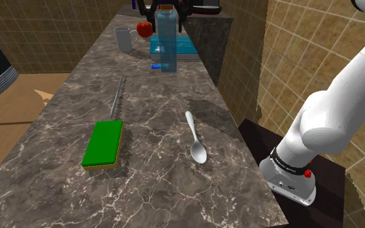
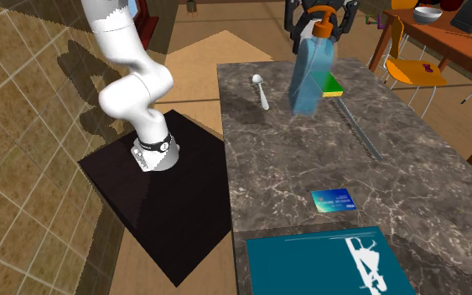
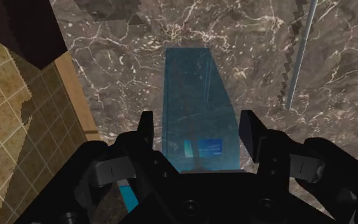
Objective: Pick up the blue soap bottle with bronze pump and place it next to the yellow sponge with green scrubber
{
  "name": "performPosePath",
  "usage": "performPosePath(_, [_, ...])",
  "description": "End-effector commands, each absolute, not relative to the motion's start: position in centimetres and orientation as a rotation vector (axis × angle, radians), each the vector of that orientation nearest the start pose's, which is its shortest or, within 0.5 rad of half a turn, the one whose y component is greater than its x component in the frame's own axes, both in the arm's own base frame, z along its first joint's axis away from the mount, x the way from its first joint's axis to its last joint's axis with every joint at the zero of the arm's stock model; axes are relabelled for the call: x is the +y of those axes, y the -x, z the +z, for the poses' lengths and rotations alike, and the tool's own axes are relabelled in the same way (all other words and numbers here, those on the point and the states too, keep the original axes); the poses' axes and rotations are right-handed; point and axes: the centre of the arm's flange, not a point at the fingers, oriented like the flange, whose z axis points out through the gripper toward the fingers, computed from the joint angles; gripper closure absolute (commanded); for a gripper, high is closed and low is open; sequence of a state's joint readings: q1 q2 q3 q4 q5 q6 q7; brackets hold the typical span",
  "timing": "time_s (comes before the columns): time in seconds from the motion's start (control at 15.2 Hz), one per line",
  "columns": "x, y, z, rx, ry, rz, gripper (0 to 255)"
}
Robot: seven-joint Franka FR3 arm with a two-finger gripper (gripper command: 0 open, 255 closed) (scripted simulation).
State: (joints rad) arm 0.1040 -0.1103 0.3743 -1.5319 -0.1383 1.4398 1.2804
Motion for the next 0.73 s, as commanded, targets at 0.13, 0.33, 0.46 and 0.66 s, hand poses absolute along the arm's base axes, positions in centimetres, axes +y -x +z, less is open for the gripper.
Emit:
performPosePath(0.13, [27.5, -42.2, 68.8, 1.297, 2.967, -0.233, 255])
performPosePath(0.33, [30.8, -40.1, 68.8, 1.297, 2.967, -0.233, 255])
performPosePath(0.46, [33.1, -38.7, 68.8, 1.297, 2.967, -0.233, 255])
performPosePath(0.66, [36.4, -36.5, 68.8, 1.297, 2.967, -0.233, 255])
